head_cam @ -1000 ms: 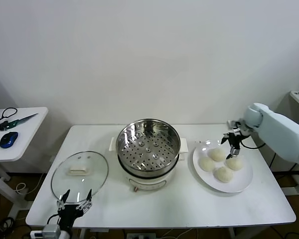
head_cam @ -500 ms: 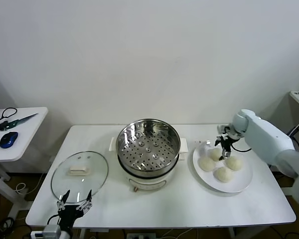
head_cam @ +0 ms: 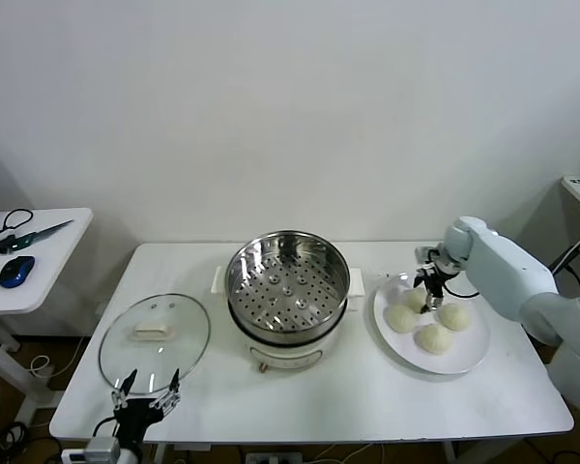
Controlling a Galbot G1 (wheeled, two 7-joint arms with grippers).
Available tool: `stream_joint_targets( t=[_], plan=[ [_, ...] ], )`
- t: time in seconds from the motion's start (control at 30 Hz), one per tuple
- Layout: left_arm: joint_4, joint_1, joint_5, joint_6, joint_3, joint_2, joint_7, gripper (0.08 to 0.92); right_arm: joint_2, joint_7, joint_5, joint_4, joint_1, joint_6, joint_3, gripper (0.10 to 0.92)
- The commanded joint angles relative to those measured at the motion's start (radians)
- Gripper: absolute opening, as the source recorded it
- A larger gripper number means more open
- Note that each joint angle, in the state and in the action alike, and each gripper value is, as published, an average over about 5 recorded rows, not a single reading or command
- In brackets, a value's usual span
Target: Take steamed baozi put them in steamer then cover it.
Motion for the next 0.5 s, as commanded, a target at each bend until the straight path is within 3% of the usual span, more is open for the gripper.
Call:
stream_joint_targets(
  t=[0.03, 0.2, 0.37, 0.5],
  plan=[
    [0.001, 0.001, 0.001, 0.001, 0.0, 0.0, 0.0, 0.823, 0.001, -0.003, -0.01, 0.008, 0.011, 0.005, -0.004, 0.71],
    [0.0, 0.002, 0.002, 0.0, 0.002, -0.004, 0.0, 0.823, -0.052, -0.009, 0.063, 0.138, 0.117, 0.023, -0.113, 0.704],
    [-0.004, 0.003, 0.007, 0.003, 0.004, -0.006, 0.0, 0.823, -0.106, -0.018, 0.269, 0.357, 0.413, 0.068, -0.401, 0.704],
    [-0.009, 0.003, 0.009, 0.004, 0.005, -0.004, 0.0, 0.823, -0.075, -0.008, 0.352, 0.526, 0.681, 0.168, -0.601, 0.704]
  ],
)
